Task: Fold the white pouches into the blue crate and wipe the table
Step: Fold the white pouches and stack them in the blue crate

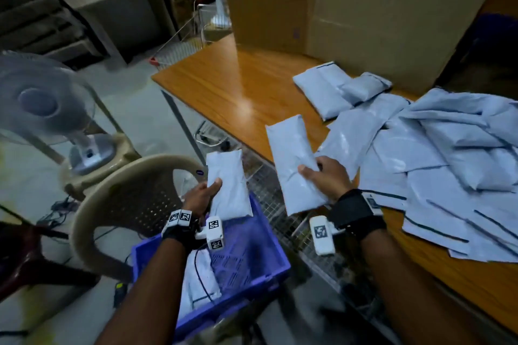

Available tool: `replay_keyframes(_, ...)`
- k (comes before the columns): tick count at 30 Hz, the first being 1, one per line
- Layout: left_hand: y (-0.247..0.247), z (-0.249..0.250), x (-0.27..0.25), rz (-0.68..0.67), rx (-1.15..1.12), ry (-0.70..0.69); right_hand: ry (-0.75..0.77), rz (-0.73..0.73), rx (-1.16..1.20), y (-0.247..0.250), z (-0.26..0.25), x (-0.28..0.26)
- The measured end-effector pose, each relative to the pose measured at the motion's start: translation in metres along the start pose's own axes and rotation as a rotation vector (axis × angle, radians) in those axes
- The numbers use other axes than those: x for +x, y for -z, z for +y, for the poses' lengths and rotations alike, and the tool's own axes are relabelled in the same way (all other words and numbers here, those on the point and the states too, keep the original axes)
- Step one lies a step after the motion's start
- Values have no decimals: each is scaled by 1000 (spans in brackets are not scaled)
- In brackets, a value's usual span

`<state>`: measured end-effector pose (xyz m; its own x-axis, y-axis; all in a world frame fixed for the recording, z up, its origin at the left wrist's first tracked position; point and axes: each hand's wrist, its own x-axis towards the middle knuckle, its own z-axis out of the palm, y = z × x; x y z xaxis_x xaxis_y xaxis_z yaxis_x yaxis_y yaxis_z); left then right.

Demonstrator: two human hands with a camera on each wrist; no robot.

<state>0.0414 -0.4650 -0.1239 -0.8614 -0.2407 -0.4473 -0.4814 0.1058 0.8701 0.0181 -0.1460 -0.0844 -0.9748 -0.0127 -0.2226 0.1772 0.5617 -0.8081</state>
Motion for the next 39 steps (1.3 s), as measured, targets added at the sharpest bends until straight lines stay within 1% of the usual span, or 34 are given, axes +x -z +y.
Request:
replay_keyframes(2,38,-43,9,24,16,74,19,-96,-82,-46,-5,5)
replay_keyframes(3,56,-67,12,32,12,137,3,-162,-107,-70,-4,8)
replay_keyframes(4,74,-96,19,50,27,201,-24,-235,-130,-96,-3,10)
replay_keyframes(6,106,-161,34,21,59,342,-122,-374,-186,-145,5,15)
replay_keyframes(8,114,-182,19,12,90,439,-216,-454,-288,-192,22,21)
replay_keyframes(9,117,-189,13,8,130,457,-251,-486,-360,-212,30,24)
replay_keyframes(11,120,-199,11,-39,315,488,-299,-522,-460,-247,46,30)
replay_keyframes(12,120,-206,14,-63,405,509,-341,-529,-472,-262,57,33)
replay_keyframes(14,119,-221,25,-138,504,530,-397,-567,-478,-284,73,39)
replay_keyframes(15,118,-229,34,-164,536,521,-381,-599,-503,-294,83,43)
replay_keyframes(16,116,-239,45,-190,553,523,-389,-607,-458,-303,93,47)
replay_keyframes(17,114,-247,57,-213,572,523,-333,-672,-528,-312,103,51)
replay_keyframes(18,113,-256,67,-223,582,522,-353,-689,-561,-320,116,58)
replay_keyframes(20,109,-276,88,-210,596,509,-301,-715,-708,-334,138,71)
replay_keyframes(21,106,-287,97,-209,605,505,-353,-698,-664,-341,145,77)
replay_keyframes(22,102,-296,106,-212,612,505,-324,-717,-624,-350,155,80)
replay_keyframes(23,97,-303,114,-222,616,516,-383,-755,-617,-355,154,81)
replay_keyframes(24,93,-310,120,-242,609,527,-417,-737,-606,-362,158,83)
replay_keyframes(25,87,-320,129,-267,609,538,-386,-725,-634,-371,159,84)
replay_keyframes(26,82,-334,139,-292,610,528,-425,-660,-635,-380,162,88)
replay_keyframes(27,77,-346,146,-296,590,541,-440,-627,-639,-388,165,89)
replay_keyframes(28,73,-360,153,-276,524,575,-404,-606,-660,-395,173,87)
replay_keyframes(29,70,-376,162,-258,460,603,-375,-620,-673,-400,180,86)
replay_keyframes(30,68,-390,169,-234,426,612,-395,-617,-701,-407,190,88)
replay_keyframes(31,67,-403,176,-219,423,600,-424,-594,-679,-411,196,91)
replay_keyframes(32,67,-413,181,-195,408,588,-480,-577,-570,-412,200,93)
replay_keyframes(33,68,-411,180,-173,401,590,-525,-507,-482,-414,203,101)
replay_keyframes(34,69,-401,177,-126,415,568,-552,-449,-487,-414,209,106)
replay_keyframes(35,70,-398,177,-36,401,553,-557,-415,-502,-413,214,108)
replay_keyframes(36,72,-394,177,61,361,509,-540,-374,-489,-415,216,110)
replay_keyframes(37,74,-389,176,155,348,437,-518,-337,-479,-416,218,111)
replay_keyframes(38,74,-384,177,217,341,350,-500,-309,-476,-418,218,111)
replay_keyframes(39,73,-379,178,226,351,282,-480,-293,-467,-420,216,111)
